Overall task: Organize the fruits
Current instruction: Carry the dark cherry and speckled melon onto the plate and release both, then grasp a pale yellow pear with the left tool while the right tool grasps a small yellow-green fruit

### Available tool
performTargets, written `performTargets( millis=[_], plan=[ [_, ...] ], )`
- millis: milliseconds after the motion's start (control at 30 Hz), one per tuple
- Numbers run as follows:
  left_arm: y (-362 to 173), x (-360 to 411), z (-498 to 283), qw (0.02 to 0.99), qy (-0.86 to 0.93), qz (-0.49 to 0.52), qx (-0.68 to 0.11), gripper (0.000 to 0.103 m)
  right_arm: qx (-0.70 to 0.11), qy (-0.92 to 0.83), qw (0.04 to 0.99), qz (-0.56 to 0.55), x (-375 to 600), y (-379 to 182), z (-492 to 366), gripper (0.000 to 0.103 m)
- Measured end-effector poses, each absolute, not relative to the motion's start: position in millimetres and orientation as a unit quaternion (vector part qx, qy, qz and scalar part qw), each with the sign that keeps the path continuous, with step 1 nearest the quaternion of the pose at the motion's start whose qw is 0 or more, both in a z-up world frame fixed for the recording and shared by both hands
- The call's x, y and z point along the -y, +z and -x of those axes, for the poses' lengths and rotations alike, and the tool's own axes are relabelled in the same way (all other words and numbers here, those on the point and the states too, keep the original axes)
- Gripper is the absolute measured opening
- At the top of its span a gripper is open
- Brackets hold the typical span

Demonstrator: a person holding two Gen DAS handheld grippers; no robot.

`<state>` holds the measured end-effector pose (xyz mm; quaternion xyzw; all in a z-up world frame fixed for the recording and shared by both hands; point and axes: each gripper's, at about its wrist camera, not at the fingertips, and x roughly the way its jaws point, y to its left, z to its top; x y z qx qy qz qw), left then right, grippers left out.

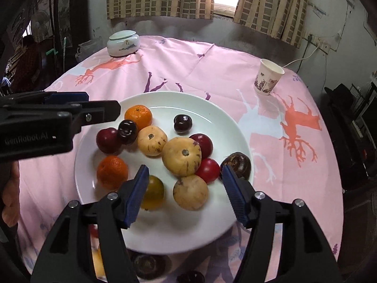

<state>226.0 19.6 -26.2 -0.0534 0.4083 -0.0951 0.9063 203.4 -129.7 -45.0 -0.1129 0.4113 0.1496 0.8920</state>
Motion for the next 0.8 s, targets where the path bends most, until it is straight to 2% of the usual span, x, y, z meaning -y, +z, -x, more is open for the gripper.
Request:
performTargets(
  millis=[167,400,600,800],
  plan=[
    [-14,-24,-164,0.916,-0.097,0.045,-0.386,0.084,-0.421,0.162,0.886,0.107,148,-37,-152,0.065],
    [-37,-20,-78,0.923,-0.088,0.032,-0.374,0.085,-0.436,0.168,0.883,0.047,170,-50,-83,0.065],
    [-69,-19,-54,0.905,-0.096,0.043,-0.412,0.085,-0.468,0.170,0.867,0.012,172,-75,-61,0.065],
    [-79,-19,-47,0.901,-0.090,0.037,-0.423,0.085,-0.493,0.180,0.851,0.013,160,-98,-58,0.065]
  ],
)
